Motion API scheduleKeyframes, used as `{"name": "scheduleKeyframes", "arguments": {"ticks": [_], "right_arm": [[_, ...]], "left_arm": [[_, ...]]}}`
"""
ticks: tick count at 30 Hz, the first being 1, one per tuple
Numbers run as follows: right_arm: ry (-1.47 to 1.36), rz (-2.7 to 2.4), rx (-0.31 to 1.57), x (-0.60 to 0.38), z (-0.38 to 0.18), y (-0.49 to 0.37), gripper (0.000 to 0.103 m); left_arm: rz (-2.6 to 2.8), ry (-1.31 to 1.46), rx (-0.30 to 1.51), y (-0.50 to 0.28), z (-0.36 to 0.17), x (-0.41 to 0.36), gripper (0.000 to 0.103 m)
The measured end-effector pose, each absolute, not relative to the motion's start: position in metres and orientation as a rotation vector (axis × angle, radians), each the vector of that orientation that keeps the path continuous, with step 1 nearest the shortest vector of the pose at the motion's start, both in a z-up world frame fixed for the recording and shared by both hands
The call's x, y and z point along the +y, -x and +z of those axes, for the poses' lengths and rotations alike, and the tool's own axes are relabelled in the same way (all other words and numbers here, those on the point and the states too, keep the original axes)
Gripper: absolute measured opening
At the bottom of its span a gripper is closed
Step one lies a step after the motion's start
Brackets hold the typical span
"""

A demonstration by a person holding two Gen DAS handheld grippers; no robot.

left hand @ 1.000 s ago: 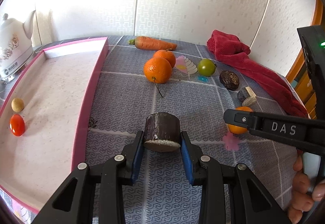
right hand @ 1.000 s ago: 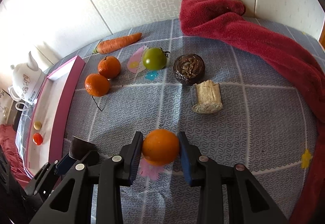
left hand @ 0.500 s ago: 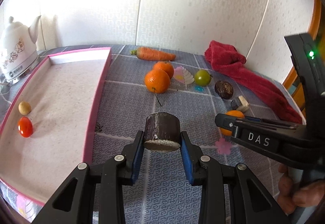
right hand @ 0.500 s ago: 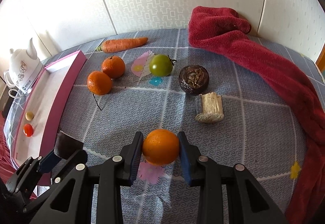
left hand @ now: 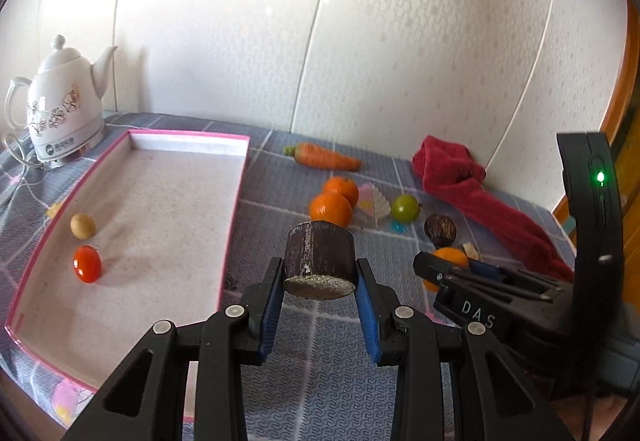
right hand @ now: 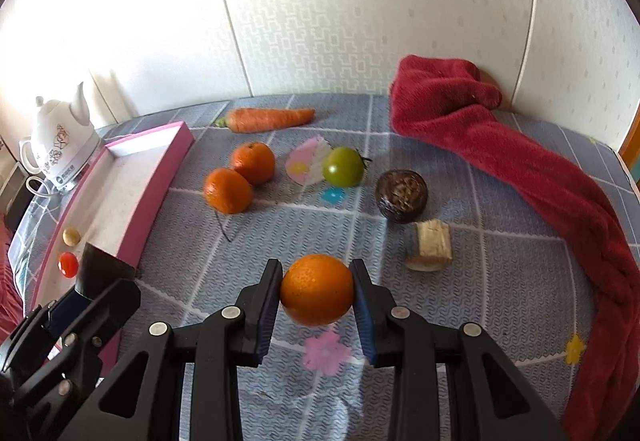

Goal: Organize fruits
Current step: 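Carry the dark slice and the orange over the pink tray with both tools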

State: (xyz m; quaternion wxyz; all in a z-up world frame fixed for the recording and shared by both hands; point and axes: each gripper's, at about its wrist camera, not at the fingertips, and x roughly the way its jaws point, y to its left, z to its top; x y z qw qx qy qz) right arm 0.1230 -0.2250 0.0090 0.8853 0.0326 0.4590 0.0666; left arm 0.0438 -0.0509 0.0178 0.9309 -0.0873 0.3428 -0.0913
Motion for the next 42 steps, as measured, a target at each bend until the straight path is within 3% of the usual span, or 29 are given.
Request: {"name": "scheduleKeyframes", "arguments": {"ticks": [21,42], "right_arm": [[-0.046,0.268,0.812,-0.163,0.041,-0.115,0.034],[-0.042,0.496,0.832,-0.078,0.035,-0.148,0.035]], "left_arm": [[0.026,0.267,0.695,-0.047,0.027,0.024,0.035],[0.146,0.256,0.79,-0.069,-0.001,0.067,0.035]]}}
